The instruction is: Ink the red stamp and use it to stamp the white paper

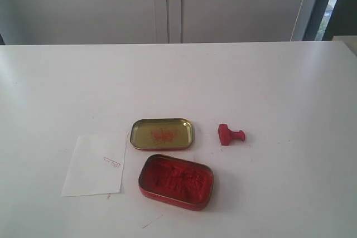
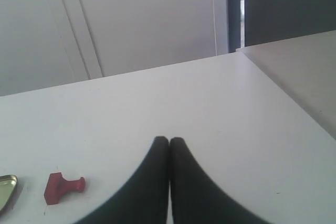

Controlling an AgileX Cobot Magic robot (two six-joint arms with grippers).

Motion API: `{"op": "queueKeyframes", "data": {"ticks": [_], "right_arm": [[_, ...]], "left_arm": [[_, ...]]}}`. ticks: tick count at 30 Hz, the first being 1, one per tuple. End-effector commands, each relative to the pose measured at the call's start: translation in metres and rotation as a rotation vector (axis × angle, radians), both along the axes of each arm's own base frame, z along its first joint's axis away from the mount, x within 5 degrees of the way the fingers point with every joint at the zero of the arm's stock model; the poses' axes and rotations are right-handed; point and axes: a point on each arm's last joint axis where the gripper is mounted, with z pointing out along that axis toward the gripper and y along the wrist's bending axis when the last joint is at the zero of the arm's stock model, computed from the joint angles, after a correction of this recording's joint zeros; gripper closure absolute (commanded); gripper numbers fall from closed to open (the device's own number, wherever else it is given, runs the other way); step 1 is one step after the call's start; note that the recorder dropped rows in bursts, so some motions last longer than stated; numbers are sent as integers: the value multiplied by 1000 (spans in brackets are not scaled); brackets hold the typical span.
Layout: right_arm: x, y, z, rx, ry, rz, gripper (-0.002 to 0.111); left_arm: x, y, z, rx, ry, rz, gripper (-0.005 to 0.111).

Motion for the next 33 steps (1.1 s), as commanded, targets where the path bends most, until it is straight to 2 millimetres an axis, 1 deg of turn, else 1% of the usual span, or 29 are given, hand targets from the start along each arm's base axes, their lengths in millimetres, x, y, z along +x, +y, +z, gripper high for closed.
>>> {"op": "queueKeyframes", "data": {"ticks": [1, 7, 10, 12, 14, 17, 21, 25, 33], "right_arm": [[1, -3, -8, -52, 17, -22, 108], [6, -5, -27, -70, 13, -37, 108], [7, -5, -36, -52, 17, -44, 108], [8, -6, -36, -53, 11, -45, 108], [7, -6, -40, -66, 52, -41, 108], [7, -7, -40, -142, 60, -50, 108], [7, -8, -40, -178, 71, -53, 108], [6, -8, -44, -175, 113, -50, 108], [6, -8, -44, -176, 111, -50, 108]], "left_arm": [[-1, 0, -3, -5, 12, 3, 107], [-1, 0, -3, -5, 12, 3, 107], [-1, 0, -3, -5, 12, 3, 107], [-1, 0, -3, -5, 12, 3, 107], [-1, 0, -3, -5, 12, 3, 107], [-1, 0, -3, -5, 12, 3, 107], [-1, 0, -3, -5, 12, 3, 107], [-1, 0, -3, -5, 12, 3, 107], [-1, 0, -3, -5, 12, 3, 107]]}}
